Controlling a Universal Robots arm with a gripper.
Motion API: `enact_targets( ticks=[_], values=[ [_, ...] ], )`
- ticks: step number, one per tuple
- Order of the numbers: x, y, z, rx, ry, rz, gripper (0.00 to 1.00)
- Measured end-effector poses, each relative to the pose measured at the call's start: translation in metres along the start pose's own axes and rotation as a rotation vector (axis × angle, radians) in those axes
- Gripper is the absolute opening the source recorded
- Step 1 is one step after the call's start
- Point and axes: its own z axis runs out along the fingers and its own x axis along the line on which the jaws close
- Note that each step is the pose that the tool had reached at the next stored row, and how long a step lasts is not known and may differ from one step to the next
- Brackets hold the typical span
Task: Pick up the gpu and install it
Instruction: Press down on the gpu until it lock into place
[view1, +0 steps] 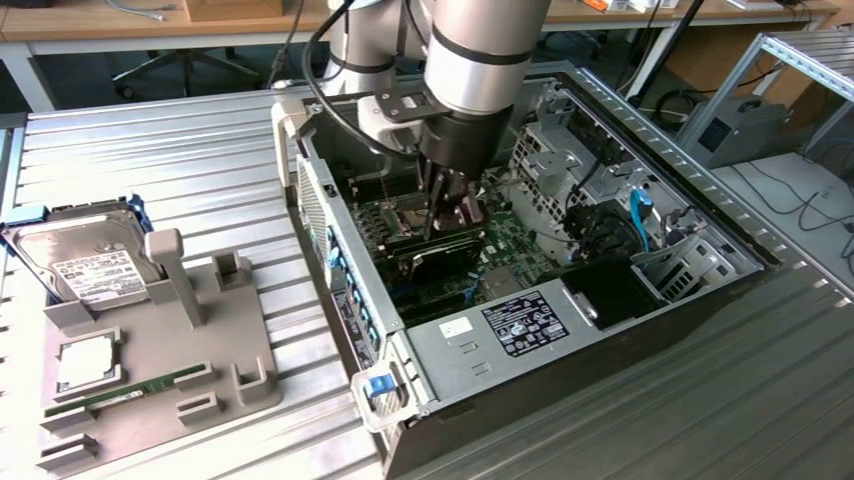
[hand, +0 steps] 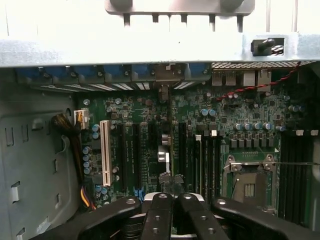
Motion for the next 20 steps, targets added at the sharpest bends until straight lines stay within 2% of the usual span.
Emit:
enact_targets(
  ticks=[5, 15, 20],
  values=[
    [0.000, 0.0002, 0.0104, -0.0001, 0.0001, 0.000, 0.11],
    [-0.004, 0.0003, 0.0119, 0.0000, -0.0008, 0.000, 0.11],
    [-0.005, 0.0005, 0.0207, -0.0001, -0.0008, 0.000, 0.11]
  ],
)
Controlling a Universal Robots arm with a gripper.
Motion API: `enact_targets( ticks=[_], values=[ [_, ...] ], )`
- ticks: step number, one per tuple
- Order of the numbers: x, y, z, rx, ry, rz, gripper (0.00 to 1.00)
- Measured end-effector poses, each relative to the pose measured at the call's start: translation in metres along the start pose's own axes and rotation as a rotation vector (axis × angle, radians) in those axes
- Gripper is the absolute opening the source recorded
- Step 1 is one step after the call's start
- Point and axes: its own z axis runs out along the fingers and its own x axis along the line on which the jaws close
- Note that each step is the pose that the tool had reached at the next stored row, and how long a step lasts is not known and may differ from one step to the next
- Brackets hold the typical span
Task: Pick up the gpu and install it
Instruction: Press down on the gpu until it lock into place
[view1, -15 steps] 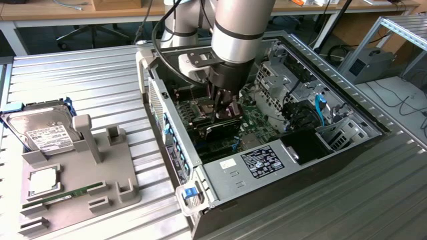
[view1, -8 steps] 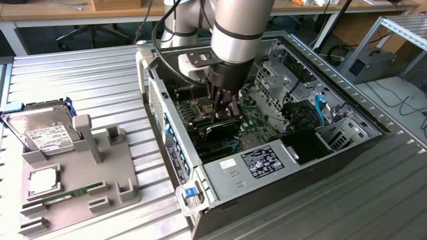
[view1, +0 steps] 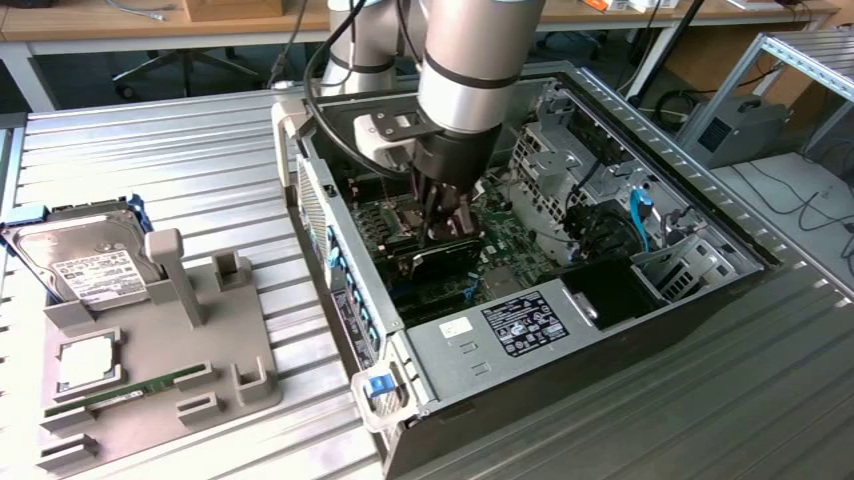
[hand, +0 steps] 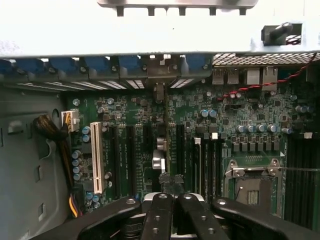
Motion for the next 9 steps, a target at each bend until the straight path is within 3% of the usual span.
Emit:
enact_targets(
  ticks=[9],
  values=[
    [-0.0006, 0.0001, 0.0074, 0.0001, -0.0001, 0.000, 0.11]
  ],
)
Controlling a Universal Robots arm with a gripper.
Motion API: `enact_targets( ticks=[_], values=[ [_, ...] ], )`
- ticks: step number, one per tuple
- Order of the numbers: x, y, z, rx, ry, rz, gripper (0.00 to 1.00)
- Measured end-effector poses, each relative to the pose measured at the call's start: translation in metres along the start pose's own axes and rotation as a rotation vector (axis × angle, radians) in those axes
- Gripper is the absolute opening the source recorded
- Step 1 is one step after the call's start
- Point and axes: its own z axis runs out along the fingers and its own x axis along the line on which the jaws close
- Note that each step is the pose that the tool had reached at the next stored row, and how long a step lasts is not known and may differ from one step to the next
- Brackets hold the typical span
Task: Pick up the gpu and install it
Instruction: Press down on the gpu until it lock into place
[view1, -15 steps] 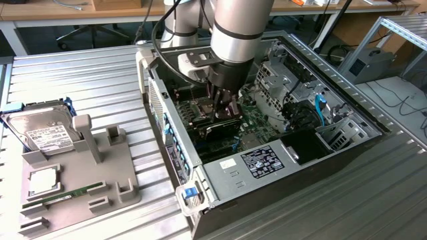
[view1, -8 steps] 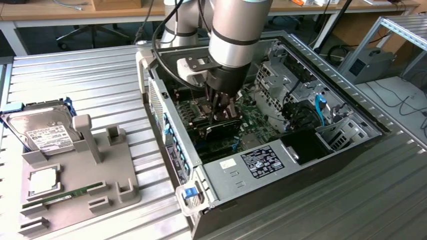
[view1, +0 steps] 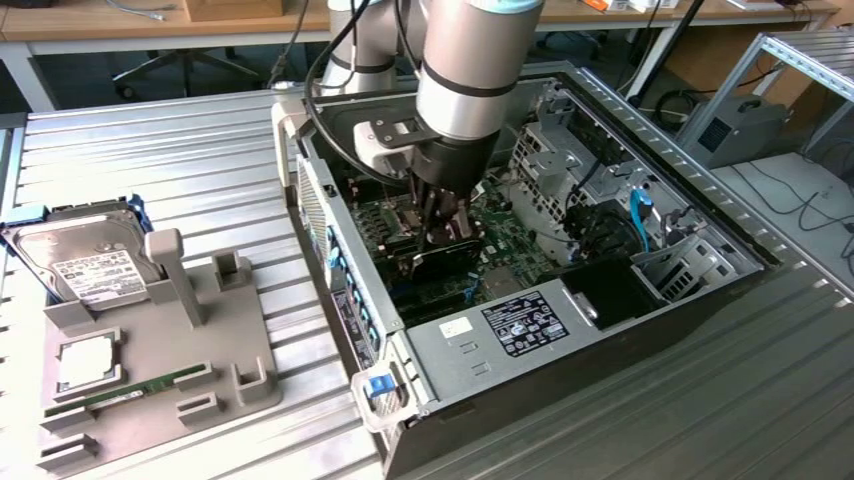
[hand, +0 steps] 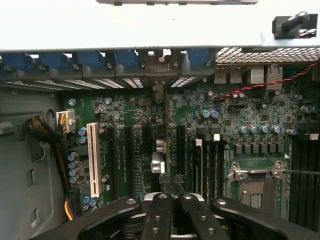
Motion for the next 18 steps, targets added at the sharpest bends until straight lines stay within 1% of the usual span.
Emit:
enact_targets(
  ticks=[3, 6, 13, 15, 17, 18],
  values=[
    [-0.001, -0.0003, 0.0001, 0.0000, 0.0001, 0.000, 0.11],
    [-0.001, -0.0023, 0.0002, 0.0000, 0.0000, 0.000, 0.11],
    [-0.001, -0.0026, 0.0022, -0.0001, 0.0002, 0.000, 0.11],
    [-0.001, -0.0025, 0.0073, 0.0000, 0.0002, 0.000, 0.11],
    [-0.001, 0.0016, 0.0118, -0.0003, 0.0005, 0.000, 0.11],
    [-0.001, 0.0016, 0.0100, 0.0000, -0.0001, 0.000, 0.11]
  ],
)
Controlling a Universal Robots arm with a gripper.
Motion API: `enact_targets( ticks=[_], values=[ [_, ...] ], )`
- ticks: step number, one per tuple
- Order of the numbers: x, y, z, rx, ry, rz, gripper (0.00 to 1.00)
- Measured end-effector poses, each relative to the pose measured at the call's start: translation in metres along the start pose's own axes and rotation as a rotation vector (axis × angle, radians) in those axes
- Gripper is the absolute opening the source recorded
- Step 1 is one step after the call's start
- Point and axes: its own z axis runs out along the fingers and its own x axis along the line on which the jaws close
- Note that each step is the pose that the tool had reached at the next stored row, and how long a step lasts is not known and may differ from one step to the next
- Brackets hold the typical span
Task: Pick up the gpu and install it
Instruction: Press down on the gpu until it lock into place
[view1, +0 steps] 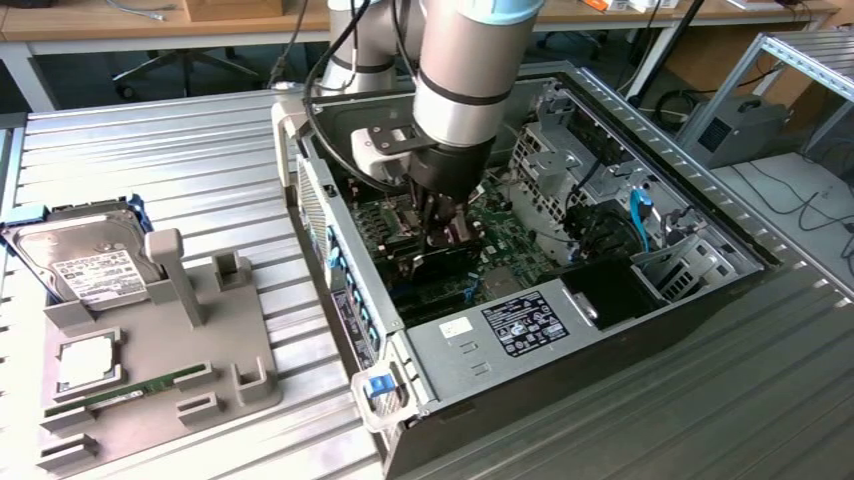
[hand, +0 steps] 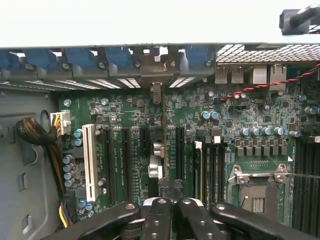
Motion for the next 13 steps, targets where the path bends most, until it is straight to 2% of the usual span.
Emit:
enact_targets(
  ticks=[1, 2, 3, 4, 13],
  values=[
    [0.000, -0.0002, -0.0115, 0.0001, 0.0006, 0.000, 0.11],
    [-0.001, -0.0009, -0.0315, 0.0000, 0.0012, 0.000, 0.11],
    [-0.001, -0.0028, -0.0342, -0.0002, 0.0017, 0.000, 0.11],
    [-0.001, -0.0045, -0.0418, 0.0001, 0.0013, 0.000, 0.11],
    [-0.001, -0.0045, -0.0419, 0.0000, 0.0015, 0.000, 0.11]
  ],
)
